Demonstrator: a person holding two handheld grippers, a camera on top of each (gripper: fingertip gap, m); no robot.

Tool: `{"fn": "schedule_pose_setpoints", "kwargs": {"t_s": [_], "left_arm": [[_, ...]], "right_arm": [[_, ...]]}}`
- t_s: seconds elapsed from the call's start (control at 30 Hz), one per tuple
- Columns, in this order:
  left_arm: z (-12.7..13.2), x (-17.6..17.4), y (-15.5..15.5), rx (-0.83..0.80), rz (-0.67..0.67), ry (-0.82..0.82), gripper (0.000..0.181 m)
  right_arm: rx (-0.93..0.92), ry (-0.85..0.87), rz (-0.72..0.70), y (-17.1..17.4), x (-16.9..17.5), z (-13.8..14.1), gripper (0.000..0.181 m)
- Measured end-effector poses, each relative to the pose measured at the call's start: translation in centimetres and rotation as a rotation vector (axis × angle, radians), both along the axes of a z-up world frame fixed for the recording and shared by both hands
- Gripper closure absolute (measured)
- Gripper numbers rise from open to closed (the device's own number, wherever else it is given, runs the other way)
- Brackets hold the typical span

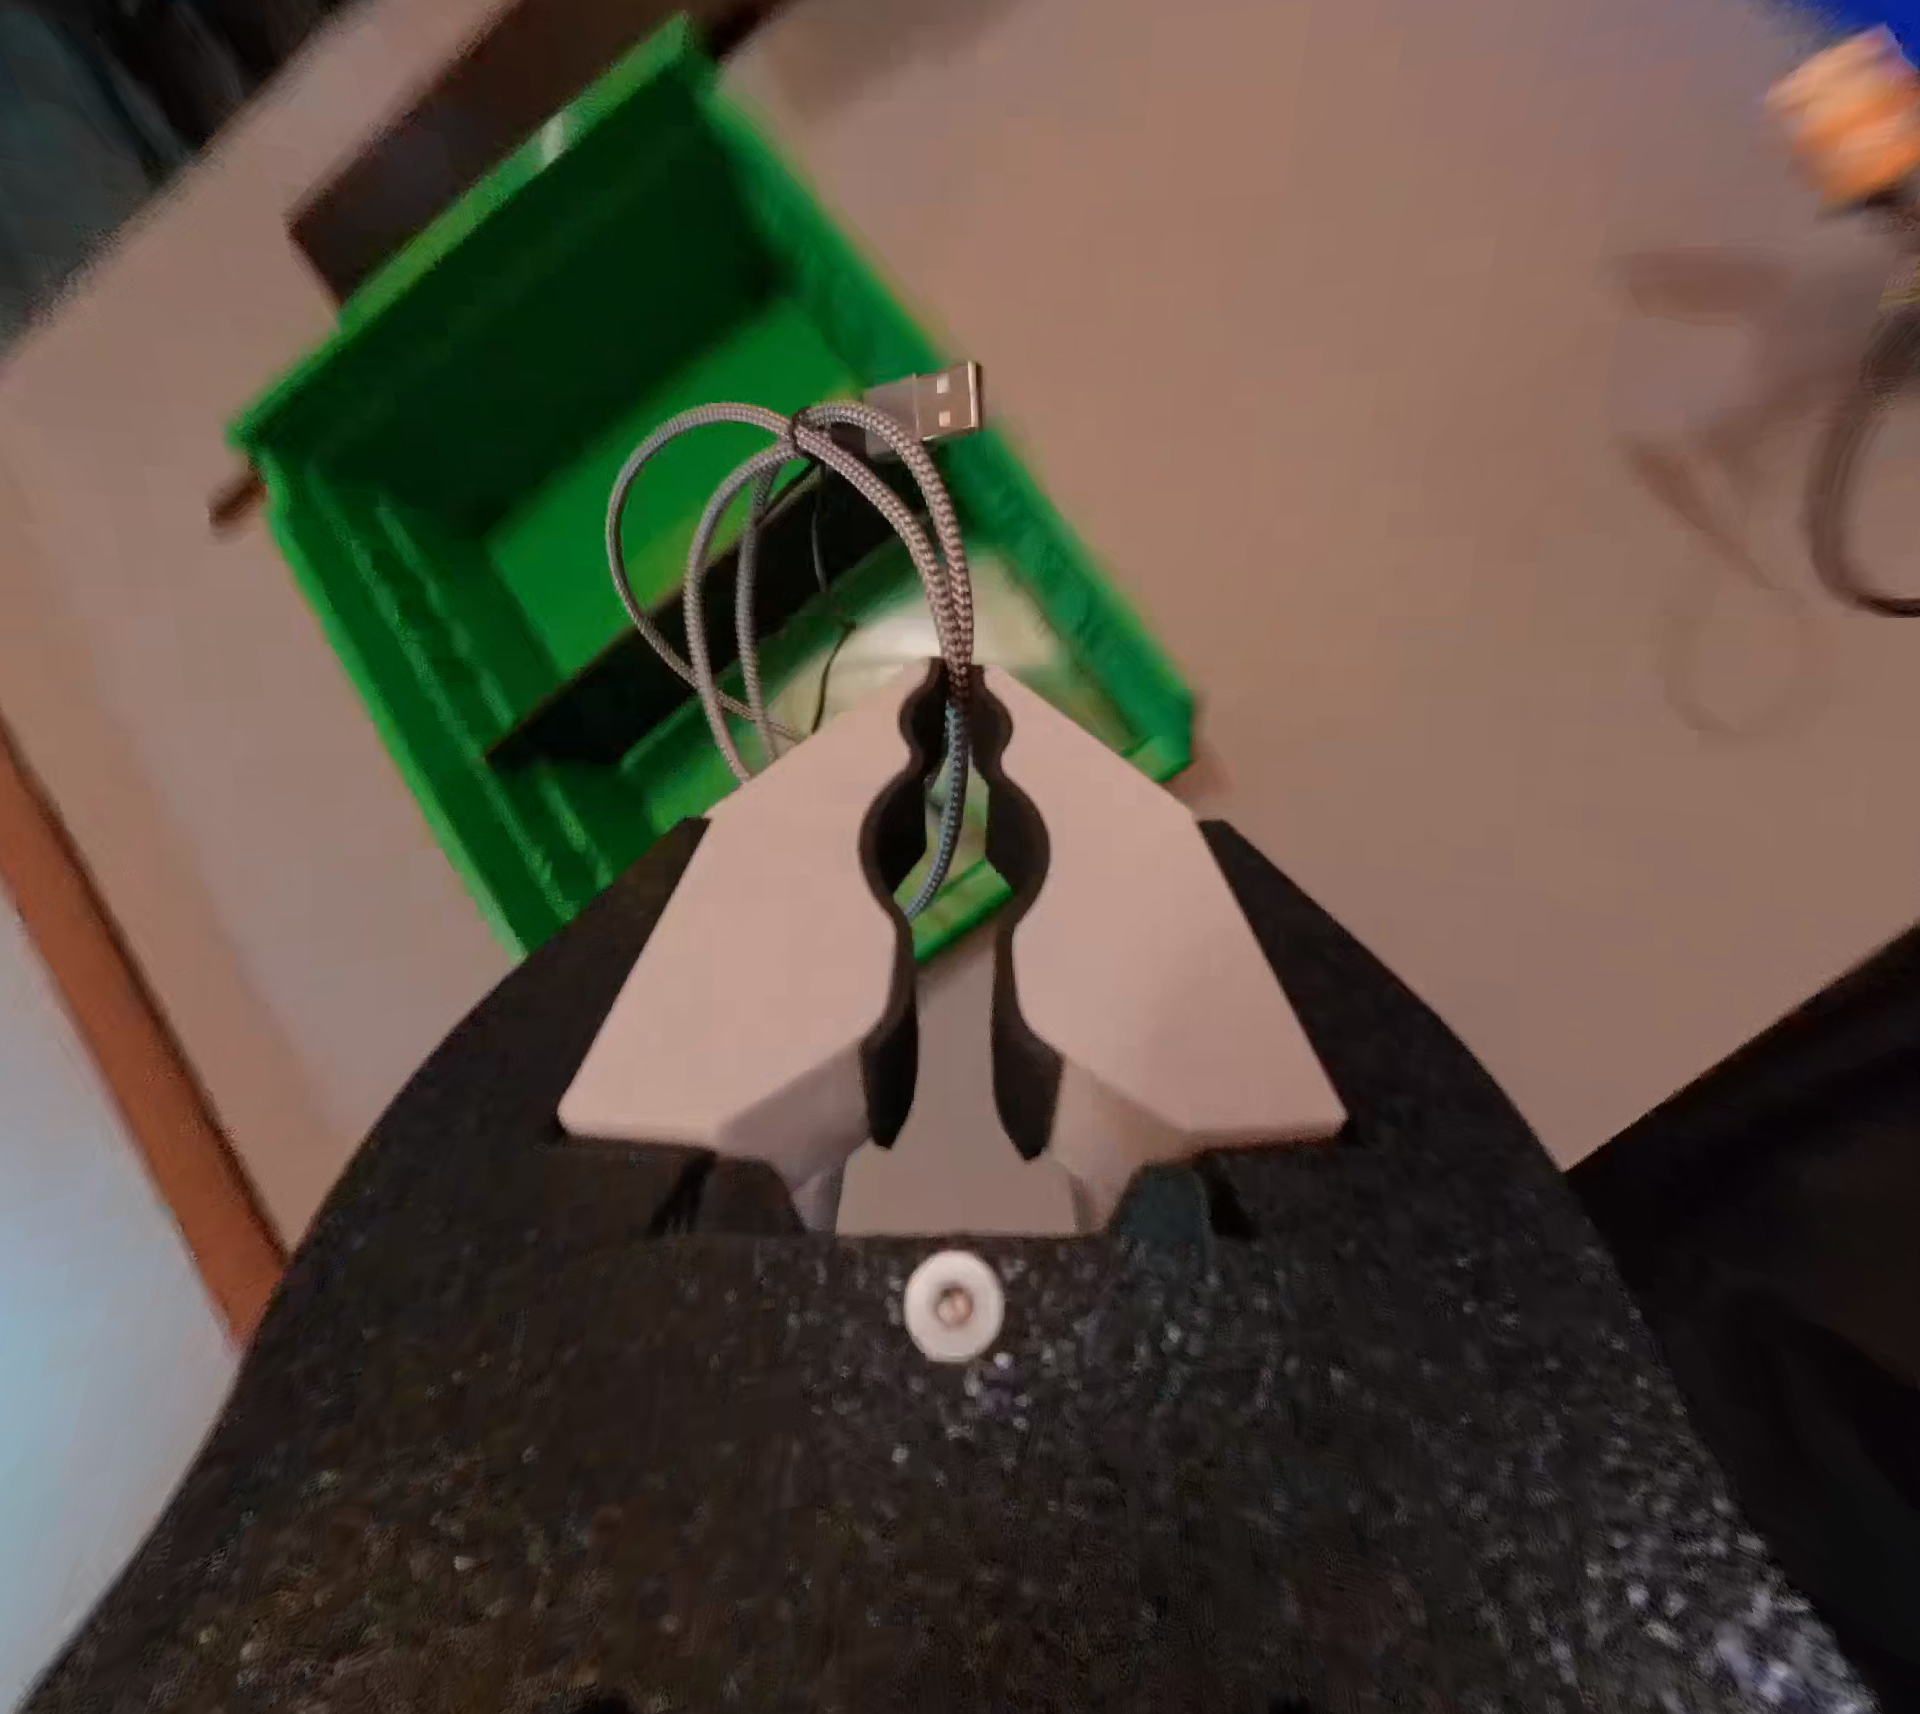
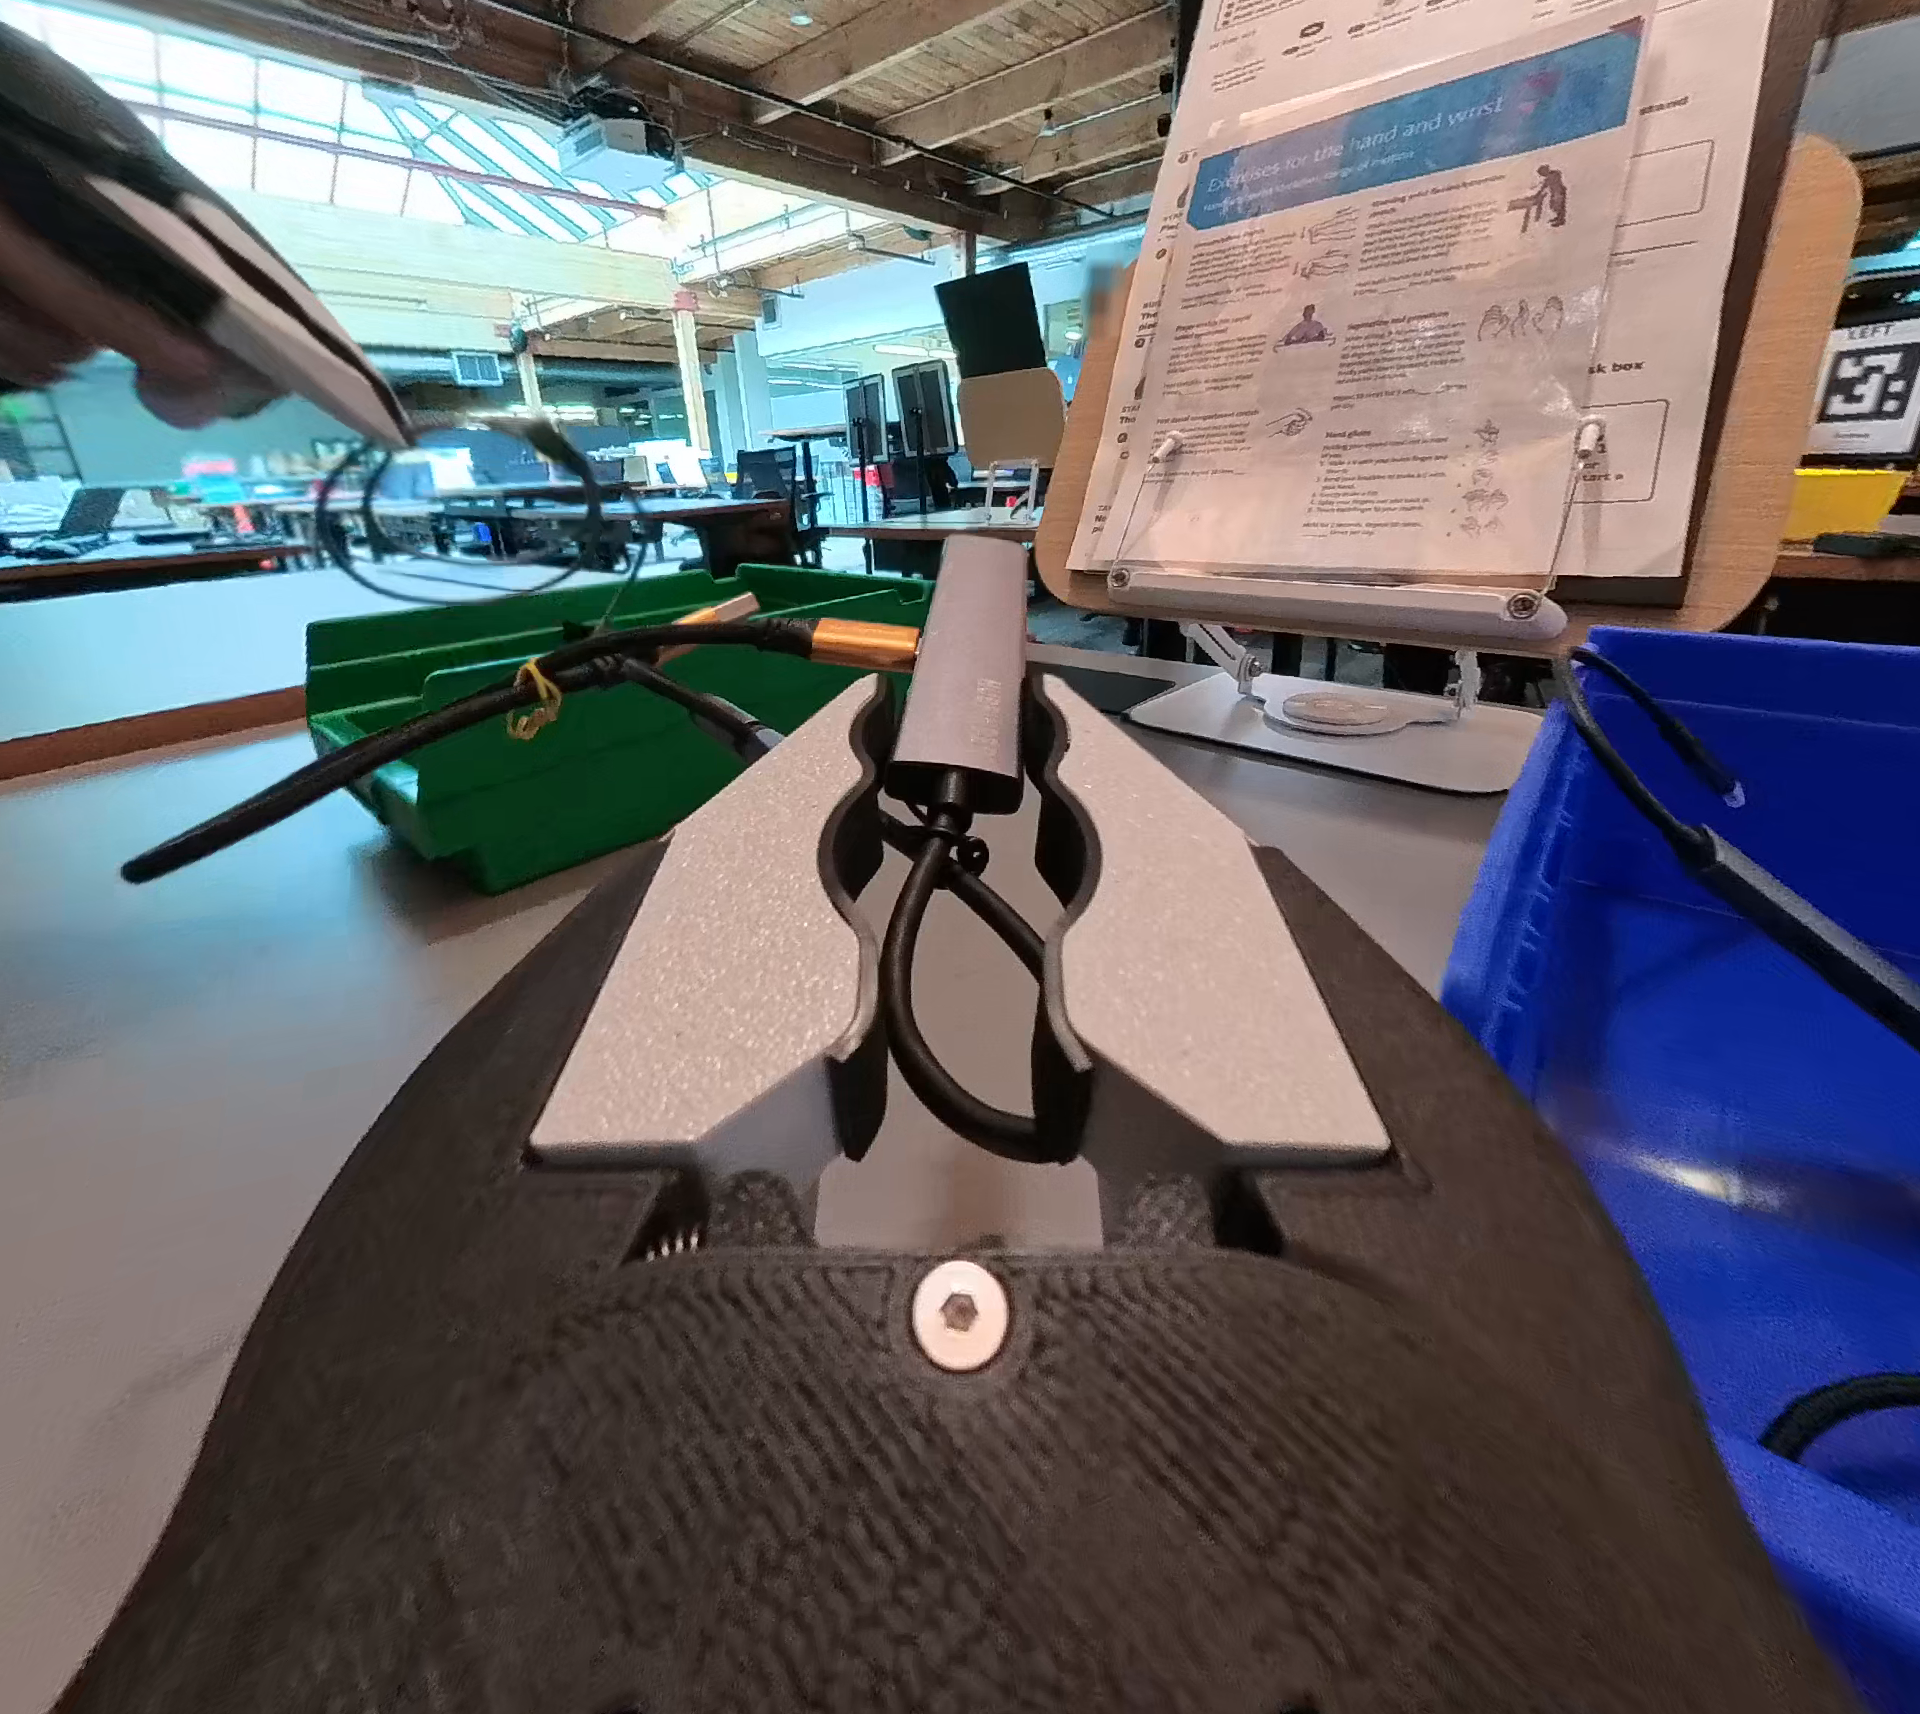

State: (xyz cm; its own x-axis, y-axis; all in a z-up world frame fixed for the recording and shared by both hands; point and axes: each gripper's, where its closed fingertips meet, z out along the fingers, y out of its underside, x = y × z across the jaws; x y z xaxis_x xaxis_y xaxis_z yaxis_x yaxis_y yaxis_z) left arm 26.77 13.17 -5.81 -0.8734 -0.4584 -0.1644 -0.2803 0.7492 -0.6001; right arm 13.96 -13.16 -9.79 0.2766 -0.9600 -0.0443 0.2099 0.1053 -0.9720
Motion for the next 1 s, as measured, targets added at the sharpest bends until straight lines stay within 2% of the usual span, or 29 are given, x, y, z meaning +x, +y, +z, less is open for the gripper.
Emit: {"fn": "schedule_pose_setpoints", "kwargs": {"t_s": [0.03, 0.13, 0.27, 0.3, 0.4, 0.47, 0.53, 0.63, 0.73, 0.8, 0.93, 1.0], "left_arm": [[1.4, -1.4, -1.5, -0.068, -0.069, -0.029, 0.180], [3.9, -6.3, -6.1, -0.228, -0.296, -0.081, 0.180], [4.2, -10.3, -10.5, -0.292, -0.469, -0.264, 0.180], [3.6, -11.4, -11.3, -0.278, -0.526, -0.288, 0.180], [-0.8, -13.6, -12.4, -0.161, -0.650, -0.271, 0.180], [-4.3, -16.0, -12.6, -0.101, -0.807, -0.238, 0.180], [-8.1, -18.1, -11.9, -0.012, -0.949, -0.201, 0.180], [-12.6, -19.3, -10.1, 0.095, -1.045, -0.132, 0.180], [-14.5, -19.6, -8.2, 0.119, -1.078, -0.062, 0.179], [-15.0, -19.4, -7.1, 0.113, -1.037, 0.003, 0.170], [-12.6, -19.0, -7.0, -0.063, -0.886, 0.092, 0.152], [-11.1, -16.6, -8.0, -0.148, -0.700, 0.064, 0.150]], "right_arm": [[0.014, -0.004, -0.011, -0.3, 0.0, 0.1, 0.158], [0.074, -0.024, -0.036, -1.4, -0.2, 0.4, 0.158], [0.165, -0.052, -0.093, -3.6, -0.6, 0.8, 0.158], [0.192, -0.064, -0.097, -4.1, -0.8, 0.9, 0.158], [0.245, -0.074, -0.106, -5.0, -1.0, 1.0, 0.158], [0.257, -0.078, -0.114, -5.3, -1.0, 1.0, 0.158], [0.252, -0.080, -0.116, -5.4, -1.1, 1.1, 0.158], [0.243, -0.082, -0.113, -5.2, -1.0, 1.1, 0.158], [0.223, -0.073, -0.111, -5.0, -0.9, 1.0, 0.158], [0.212, -0.067, -0.109, -4.8, -0.8, 0.9, 0.158], [0.197, -0.055, -0.106, -4.5, -0.7, 0.7, 0.158], [0.194, -0.052, -0.100, -4.4, -0.6, 0.7, 0.158]]}}
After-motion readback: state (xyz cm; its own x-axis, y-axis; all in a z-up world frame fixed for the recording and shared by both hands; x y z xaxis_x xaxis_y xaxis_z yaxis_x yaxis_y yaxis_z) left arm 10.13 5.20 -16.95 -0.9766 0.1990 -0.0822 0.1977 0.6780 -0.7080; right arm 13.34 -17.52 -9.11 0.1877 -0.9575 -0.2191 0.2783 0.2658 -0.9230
